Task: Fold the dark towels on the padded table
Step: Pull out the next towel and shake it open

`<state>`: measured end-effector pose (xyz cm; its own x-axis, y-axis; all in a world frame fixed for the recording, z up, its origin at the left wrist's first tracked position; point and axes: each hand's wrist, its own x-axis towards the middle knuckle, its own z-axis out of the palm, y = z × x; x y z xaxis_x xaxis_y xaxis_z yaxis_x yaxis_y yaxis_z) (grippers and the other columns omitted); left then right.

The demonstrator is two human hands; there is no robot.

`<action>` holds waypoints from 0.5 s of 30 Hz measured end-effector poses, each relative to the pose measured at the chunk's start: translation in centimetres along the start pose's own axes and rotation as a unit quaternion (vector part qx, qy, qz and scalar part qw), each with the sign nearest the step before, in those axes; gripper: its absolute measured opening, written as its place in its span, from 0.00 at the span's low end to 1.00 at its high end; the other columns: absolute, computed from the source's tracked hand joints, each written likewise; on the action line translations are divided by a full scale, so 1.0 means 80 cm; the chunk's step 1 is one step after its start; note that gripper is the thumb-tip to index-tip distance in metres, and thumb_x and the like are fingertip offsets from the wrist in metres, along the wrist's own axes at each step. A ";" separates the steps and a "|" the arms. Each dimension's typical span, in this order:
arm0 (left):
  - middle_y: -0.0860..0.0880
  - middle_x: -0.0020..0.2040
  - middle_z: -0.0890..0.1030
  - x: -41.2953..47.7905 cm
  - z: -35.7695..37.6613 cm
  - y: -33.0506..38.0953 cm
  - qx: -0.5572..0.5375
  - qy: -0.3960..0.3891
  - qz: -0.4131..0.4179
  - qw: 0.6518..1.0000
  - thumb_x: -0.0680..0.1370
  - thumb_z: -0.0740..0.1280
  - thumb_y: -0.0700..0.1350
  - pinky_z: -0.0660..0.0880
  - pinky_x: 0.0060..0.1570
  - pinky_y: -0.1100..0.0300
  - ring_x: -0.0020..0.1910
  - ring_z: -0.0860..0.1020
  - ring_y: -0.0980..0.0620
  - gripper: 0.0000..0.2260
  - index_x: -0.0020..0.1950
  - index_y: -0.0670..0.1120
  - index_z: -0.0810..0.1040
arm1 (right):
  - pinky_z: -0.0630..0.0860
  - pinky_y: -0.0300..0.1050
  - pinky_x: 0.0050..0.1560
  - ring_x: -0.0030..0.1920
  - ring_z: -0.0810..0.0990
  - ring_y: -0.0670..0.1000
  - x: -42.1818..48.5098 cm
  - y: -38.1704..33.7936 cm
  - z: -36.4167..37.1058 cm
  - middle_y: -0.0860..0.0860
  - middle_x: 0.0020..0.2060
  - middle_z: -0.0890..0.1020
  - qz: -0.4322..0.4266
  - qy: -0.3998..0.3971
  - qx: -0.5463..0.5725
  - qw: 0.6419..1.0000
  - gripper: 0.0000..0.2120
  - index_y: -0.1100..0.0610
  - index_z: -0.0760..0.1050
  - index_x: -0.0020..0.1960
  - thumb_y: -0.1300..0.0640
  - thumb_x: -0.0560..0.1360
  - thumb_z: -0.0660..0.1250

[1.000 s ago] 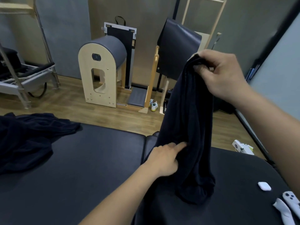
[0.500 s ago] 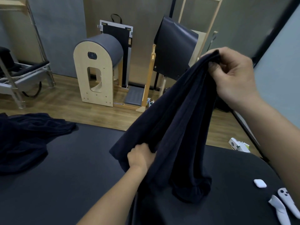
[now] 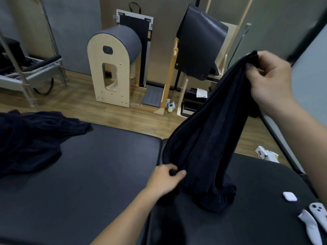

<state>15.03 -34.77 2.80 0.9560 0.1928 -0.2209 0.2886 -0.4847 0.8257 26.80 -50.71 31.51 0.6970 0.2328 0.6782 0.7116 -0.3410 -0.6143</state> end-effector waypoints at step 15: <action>0.54 0.44 0.84 -0.010 0.051 -0.003 -0.243 0.081 0.044 0.966 0.66 0.80 0.49 0.80 0.48 0.54 0.41 0.81 0.56 0.11 0.44 0.56 0.82 | 0.78 0.50 0.50 0.45 0.80 0.46 0.010 0.018 0.012 0.43 0.41 0.82 -0.020 0.000 -0.084 0.996 0.10 0.40 0.76 0.41 0.55 0.76 0.64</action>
<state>14.37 -38.26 0.66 0.9438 0.3187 -0.0878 0.1107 -0.0546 0.9923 28.48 -50.13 30.79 0.6689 0.2491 0.7004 0.7137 -0.4785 -0.5115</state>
